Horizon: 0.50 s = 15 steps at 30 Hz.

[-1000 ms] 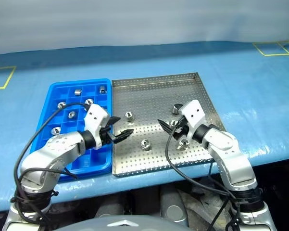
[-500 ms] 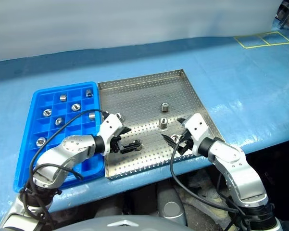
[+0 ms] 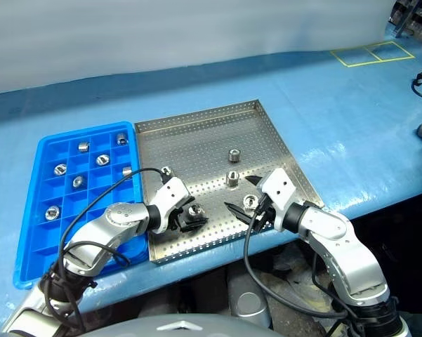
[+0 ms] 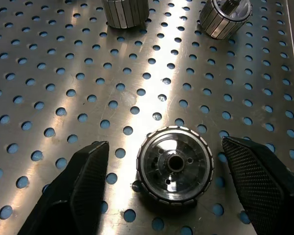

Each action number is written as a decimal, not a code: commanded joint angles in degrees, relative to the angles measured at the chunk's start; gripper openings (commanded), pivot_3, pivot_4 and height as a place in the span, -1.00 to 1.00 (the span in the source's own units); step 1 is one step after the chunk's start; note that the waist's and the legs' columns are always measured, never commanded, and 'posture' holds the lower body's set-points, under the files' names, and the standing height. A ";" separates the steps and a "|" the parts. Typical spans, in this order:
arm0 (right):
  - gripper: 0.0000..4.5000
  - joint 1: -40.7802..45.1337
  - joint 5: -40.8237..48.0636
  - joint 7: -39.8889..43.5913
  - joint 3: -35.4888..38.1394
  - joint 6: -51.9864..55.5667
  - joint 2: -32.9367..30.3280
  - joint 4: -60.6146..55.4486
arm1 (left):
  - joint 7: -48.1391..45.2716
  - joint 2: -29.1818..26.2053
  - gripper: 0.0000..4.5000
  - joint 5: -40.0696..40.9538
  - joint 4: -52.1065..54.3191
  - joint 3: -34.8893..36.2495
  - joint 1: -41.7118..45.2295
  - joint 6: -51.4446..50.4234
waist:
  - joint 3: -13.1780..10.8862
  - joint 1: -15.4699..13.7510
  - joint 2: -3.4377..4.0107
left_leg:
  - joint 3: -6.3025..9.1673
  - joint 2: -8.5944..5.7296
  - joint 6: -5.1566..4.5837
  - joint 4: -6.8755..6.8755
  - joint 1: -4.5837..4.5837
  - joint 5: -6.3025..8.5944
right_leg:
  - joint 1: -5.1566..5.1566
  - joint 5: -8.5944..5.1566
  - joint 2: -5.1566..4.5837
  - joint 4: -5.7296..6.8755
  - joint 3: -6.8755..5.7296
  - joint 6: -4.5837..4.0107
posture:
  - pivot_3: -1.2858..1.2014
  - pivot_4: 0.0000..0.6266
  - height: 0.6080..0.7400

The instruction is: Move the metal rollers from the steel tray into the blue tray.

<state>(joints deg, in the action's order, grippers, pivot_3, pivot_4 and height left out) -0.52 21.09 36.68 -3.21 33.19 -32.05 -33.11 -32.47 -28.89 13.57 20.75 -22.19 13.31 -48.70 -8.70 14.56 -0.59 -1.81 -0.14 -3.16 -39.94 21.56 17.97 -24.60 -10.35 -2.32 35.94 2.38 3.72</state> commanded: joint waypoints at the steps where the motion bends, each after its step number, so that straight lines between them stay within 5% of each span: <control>1: 1.00 0.77 0.52 -0.10 0.59 -0.48 -0.29 -1.93 | 0.28 0.81 0.62 -1.67 -1.95 -1.53 0.28 0.45 | 0.01 -0.04 0.00 | 0.00 -0.02 -0.02 0.00 -0.01 -0.01 | 0.01 0.00 -0.02 0.00 0.00 0.01 | -0.25 -0.52 1.00; 6: 1.00 0.94 0.38 -0.63 0.64 -0.62 -0.07 -1.86 | -0.15 1.23 -0.01 -2.61 -2.37 -1.47 0.22 0.86 | 0.02 0.05 0.01 | 0.00 -0.15 -0.10 0.00 -0.01 -0.05 | 0.02 0.02 -0.12 0.00 0.05 0.06 | -0.25 -0.52 1.00; 12: 1.00 1.44 0.10 -0.85 0.35 -0.79 0.10 -1.42 | -0.05 1.19 -0.01 -2.44 -1.58 0.14 -0.03 1.15 | 0.02 0.03 0.01 | 0.01 -0.19 -0.13 0.00 0.00 -0.03 | 0.01 0.01 -0.17 0.00 0.05 0.12 | -0.24 -0.52 1.00; 15: 1.00 1.91 -0.06 -0.83 0.04 -0.97 0.24 -1.02 | 0.43 1.47 -0.23 -2.23 -1.02 1.33 -0.17 1.23 | 0.02 0.03 0.01 | 0.00 -0.19 -0.14 0.00 0.00 -0.03 | 0.00 0.01 -0.18 0.00 0.06 0.13 | -0.24 -0.52 1.00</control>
<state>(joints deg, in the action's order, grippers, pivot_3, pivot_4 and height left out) 0.80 20.83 35.90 -3.46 33.07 -31.90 -33.08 -32.32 -27.54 11.38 18.90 -21.70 13.65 -47.23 -8.68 14.59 -0.57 -1.81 -0.33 -3.30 -39.94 21.56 17.94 -24.59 -10.34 -2.50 35.95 2.44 3.85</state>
